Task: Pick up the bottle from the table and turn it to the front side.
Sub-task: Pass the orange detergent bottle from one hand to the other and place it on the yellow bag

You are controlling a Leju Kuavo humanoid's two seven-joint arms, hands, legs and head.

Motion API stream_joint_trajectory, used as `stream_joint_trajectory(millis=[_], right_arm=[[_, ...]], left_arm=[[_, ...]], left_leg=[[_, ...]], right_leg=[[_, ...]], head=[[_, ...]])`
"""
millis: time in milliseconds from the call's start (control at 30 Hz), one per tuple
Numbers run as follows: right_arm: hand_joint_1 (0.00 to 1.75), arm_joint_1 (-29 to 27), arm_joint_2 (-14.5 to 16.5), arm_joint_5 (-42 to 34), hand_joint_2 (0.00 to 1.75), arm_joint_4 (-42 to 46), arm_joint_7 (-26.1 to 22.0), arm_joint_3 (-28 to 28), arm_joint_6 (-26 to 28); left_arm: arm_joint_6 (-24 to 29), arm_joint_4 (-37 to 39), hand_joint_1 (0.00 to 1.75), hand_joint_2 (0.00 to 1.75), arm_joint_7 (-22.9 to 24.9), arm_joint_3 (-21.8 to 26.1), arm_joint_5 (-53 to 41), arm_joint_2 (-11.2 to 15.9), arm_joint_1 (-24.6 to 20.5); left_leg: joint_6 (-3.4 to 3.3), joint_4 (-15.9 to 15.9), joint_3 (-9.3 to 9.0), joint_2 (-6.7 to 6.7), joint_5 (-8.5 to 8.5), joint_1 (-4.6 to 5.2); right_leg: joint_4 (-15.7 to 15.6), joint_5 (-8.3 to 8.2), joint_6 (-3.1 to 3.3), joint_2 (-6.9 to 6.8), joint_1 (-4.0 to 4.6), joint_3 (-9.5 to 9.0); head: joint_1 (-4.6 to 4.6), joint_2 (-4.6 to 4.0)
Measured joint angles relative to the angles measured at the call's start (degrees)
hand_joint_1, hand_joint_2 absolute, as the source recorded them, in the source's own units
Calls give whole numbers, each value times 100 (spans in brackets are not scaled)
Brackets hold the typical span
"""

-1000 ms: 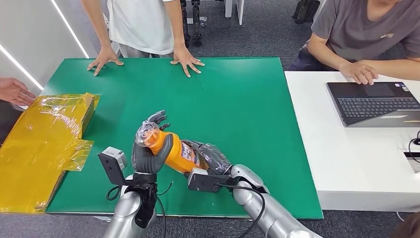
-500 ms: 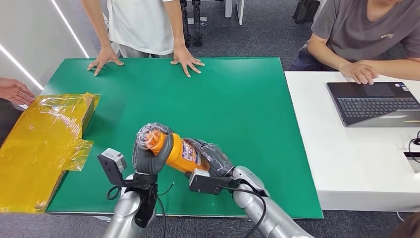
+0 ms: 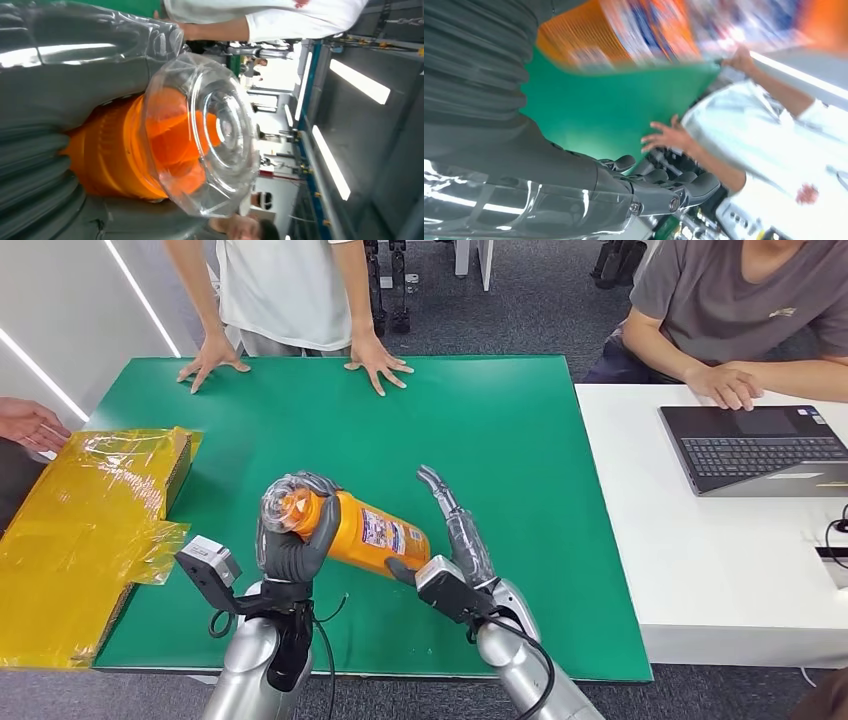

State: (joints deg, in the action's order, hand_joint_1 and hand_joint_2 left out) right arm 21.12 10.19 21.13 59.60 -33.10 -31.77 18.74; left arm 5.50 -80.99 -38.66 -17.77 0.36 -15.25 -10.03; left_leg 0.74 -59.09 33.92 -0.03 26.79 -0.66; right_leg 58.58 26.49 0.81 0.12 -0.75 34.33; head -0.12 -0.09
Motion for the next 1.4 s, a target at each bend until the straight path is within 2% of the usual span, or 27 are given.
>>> stream_joint_trajectory(millis=[100,200,367,500,600,733,867,1000,1067,1267,1400], right_arm=[[0,-4,1,-75,175,129,-57,62,68],[0,-126,5,-521,175,429,-377,127,400],[0,-748,-17,-1257,175,1745,-680,123,1298],[0,-1109,-43,-1259,175,2552,-696,51,1581],[0,-1348,-85,-1223,175,3048,-697,6,1708],[0,-1597,-152,-1312,175,3570,-696,4,1631],[0,-1690,-185,-1320,175,3860,-696,3,1536],[0,-1736,-202,-1282,175,4042,-696,-10,1449],[0,-1746,-203,-1274,175,4102,-696,-14,1393],[0,-1745,-196,-1216,175,4238,-671,-4,1141],[0,-1731,-163,-1180,175,4324,-637,32,974]], left_arm=[[15,-4,175,175,15,4,-16,10,58],[234,-41,175,175,-25,11,-207,36,74],[1190,-482,175,175,236,192,-1512,302,30],[1569,-717,175,175,552,315,-2403,559,-33],[2075,-774,175,175,905,387,-3388,822,-34],[2683,-779,175,175,1233,488,-4548,1238,-35],[2887,-779,175,175,1604,544,-5219,1523,-47],[3118,-734,175,175,2331,553,-6614,1854,-59],[3187,-651,175,175,2526,552,-7075,2039,-81],[3112,-68,175,175,2701,516,-7853,2376,-248],[2936,493,175,175,2558,384,-8035,2477,-452]], left_leg=[[0,0,-1,1,0,0],[0,0,0,-1,0,0],[2,2,1,4,3,0],[2,6,1,5,3,0],[2,6,0,7,3,0],[3,6,0,6,1,0],[3,6,0,7,1,0],[3,6,0,8,1,0],[3,6,-1,8,1,0],[3,6,-2,8,1,-1],[2,5,-2,6,0,0]], right_leg=[[0,0,0,1,0,0],[0,0,0,-2,0,0],[0,3,1,6,0,5],[0,6,1,5,1,6],[1,6,1,7,1,6],[2,6,1,7,1,6],[2,6,1,7,1,5],[1,5,1,9,1,6],[1,6,1,8,1,6],[2,5,2,8,1,6],[1,5,2,5,1,5]], head=[[1,0],[1,0],[1,0],[1,0],[1,0],[0,0],[1,0],[1,0],[1,0],[1,0],[1,0]])
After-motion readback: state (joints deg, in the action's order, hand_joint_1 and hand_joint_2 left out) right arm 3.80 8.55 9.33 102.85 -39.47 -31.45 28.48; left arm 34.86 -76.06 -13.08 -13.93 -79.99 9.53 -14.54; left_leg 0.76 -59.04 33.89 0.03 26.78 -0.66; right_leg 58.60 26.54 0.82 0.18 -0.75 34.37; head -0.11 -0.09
